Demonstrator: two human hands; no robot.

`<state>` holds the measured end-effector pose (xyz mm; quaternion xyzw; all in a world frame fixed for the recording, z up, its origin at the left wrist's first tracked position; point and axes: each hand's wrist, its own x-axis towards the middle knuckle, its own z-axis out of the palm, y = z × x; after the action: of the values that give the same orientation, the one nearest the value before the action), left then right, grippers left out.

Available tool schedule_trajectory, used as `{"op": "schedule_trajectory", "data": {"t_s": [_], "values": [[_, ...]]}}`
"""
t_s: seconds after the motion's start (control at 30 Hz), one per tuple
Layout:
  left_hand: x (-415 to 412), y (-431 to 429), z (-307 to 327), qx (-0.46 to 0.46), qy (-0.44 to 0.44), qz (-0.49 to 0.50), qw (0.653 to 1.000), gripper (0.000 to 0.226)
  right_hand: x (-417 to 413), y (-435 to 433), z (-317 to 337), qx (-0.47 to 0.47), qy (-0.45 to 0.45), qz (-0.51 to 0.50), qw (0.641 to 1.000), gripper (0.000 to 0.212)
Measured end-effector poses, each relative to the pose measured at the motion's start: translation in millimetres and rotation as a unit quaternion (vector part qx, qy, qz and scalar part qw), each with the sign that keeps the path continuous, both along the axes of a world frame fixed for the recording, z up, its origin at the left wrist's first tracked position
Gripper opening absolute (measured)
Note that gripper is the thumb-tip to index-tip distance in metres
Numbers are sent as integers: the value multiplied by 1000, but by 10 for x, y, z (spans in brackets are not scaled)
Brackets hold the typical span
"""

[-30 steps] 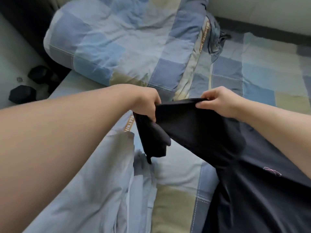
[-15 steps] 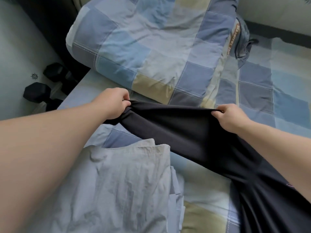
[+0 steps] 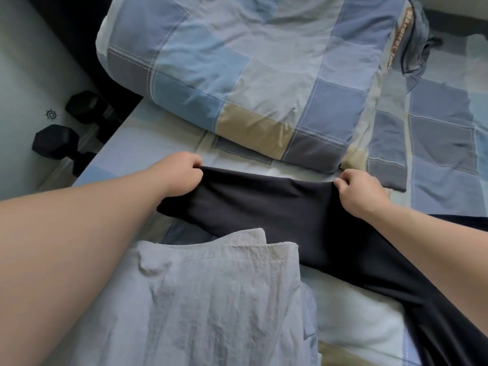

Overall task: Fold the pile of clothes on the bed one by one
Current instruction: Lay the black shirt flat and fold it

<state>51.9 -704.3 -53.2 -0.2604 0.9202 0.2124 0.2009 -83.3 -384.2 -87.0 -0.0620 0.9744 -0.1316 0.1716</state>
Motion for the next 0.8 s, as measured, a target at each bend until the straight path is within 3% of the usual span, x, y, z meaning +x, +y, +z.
{"op": "schedule_trajectory", "data": {"t_s": [0.07, 0.13, 0.23, 0.27, 0.33, 0.4, 0.43, 0.57, 0.8], "values": [[50, -44, -124, -103, 14, 57, 993, 22, 70, -89, -44, 1, 59, 55, 997, 16], [84, 13, -162, -205, 75, 59, 974, 28, 197, -141, -80, -5, 119, 126, 985, 37], [55, 206, -197, -171, 179, -153, 957, 29, 404, -121, -106, -19, 226, 237, 945, 50], [36, 293, -232, -125, 163, -247, 947, 33, 448, -114, -145, -29, 245, 286, 926, 51], [-18, 414, -353, -66, 41, -343, 936, 50, 507, -158, -269, -24, 173, 381, 908, 51], [-58, 429, -486, -46, -81, -334, 938, 65, 539, -201, -469, 50, 49, 416, 907, 56], [-52, 432, -562, -46, -106, -323, 939, 70, 546, -178, -589, 78, 33, 411, 908, 58], [-33, 412, -795, -57, -105, -306, 945, 79, 555, -108, -858, 62, 105, 391, 912, 59], [-28, 431, -858, -60, -108, -284, 951, 83, 526, -121, -958, 46, 134, 393, 909, 61]]}}
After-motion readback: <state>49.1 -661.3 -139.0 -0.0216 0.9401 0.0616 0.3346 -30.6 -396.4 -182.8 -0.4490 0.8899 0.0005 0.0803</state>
